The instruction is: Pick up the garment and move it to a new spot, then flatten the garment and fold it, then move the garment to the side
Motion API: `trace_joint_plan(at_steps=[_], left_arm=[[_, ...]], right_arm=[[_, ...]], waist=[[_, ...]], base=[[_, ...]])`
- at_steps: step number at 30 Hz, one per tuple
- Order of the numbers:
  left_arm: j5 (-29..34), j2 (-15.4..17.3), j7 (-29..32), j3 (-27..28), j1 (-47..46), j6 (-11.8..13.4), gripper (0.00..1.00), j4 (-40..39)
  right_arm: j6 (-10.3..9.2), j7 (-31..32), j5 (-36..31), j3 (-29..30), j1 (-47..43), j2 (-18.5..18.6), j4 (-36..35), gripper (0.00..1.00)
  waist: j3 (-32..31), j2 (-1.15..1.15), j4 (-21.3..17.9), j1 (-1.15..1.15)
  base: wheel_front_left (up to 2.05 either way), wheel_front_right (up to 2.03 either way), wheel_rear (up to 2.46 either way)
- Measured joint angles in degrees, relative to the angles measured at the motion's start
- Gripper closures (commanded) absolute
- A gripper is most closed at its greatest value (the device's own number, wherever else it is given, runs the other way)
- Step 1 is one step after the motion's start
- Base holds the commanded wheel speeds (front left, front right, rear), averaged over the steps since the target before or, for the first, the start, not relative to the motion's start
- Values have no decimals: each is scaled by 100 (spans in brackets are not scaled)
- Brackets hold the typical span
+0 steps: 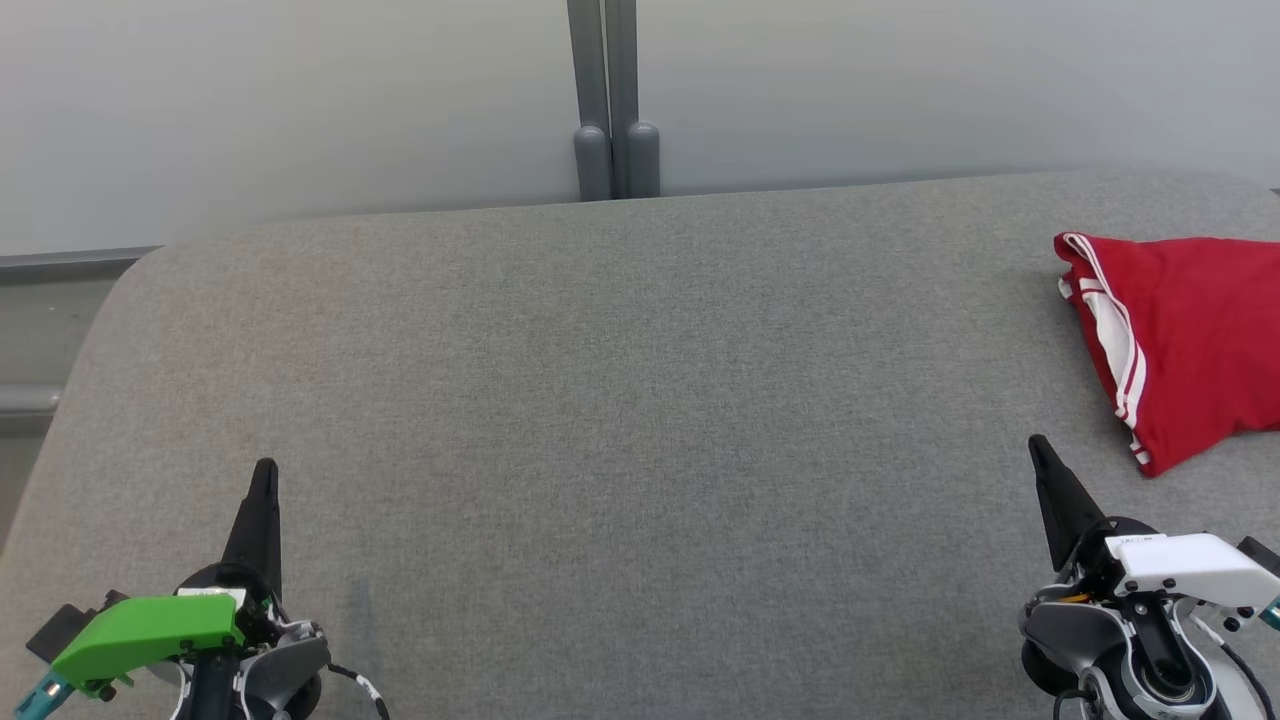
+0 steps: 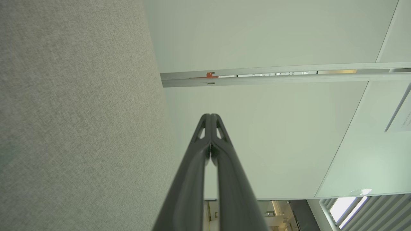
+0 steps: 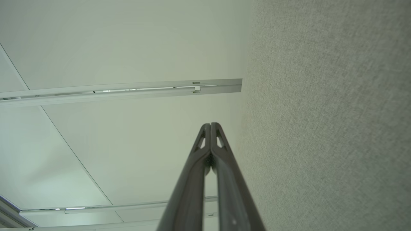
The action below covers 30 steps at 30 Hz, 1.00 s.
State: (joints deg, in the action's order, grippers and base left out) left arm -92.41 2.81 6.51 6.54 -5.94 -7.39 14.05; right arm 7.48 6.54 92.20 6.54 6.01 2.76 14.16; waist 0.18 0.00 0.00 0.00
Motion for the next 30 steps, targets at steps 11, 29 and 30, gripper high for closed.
trace_joint_plan(at_steps=[11, 29, 30], left_arm=[[0, 0, 0, -1, 0, 0, 100, 0], [0, 0, -1, -1, 0, 0, 100, 0], [0, 0, -1, -1, 0, 0, 100, 0]], right_arm=[[0, 0, 0, 0, 1, 0, 0, 100], [0, 0, 0, 0, 1, 0, 0, 100], [0, 0, 0, 0, 1, 0, 0, 100]], waist=[[0, 0, 0, 0], [0, 0, 0, 0], [0, 0, 0, 0]], base=[[0, 0, 0], [0, 0, 0], [0, 0, 0]])
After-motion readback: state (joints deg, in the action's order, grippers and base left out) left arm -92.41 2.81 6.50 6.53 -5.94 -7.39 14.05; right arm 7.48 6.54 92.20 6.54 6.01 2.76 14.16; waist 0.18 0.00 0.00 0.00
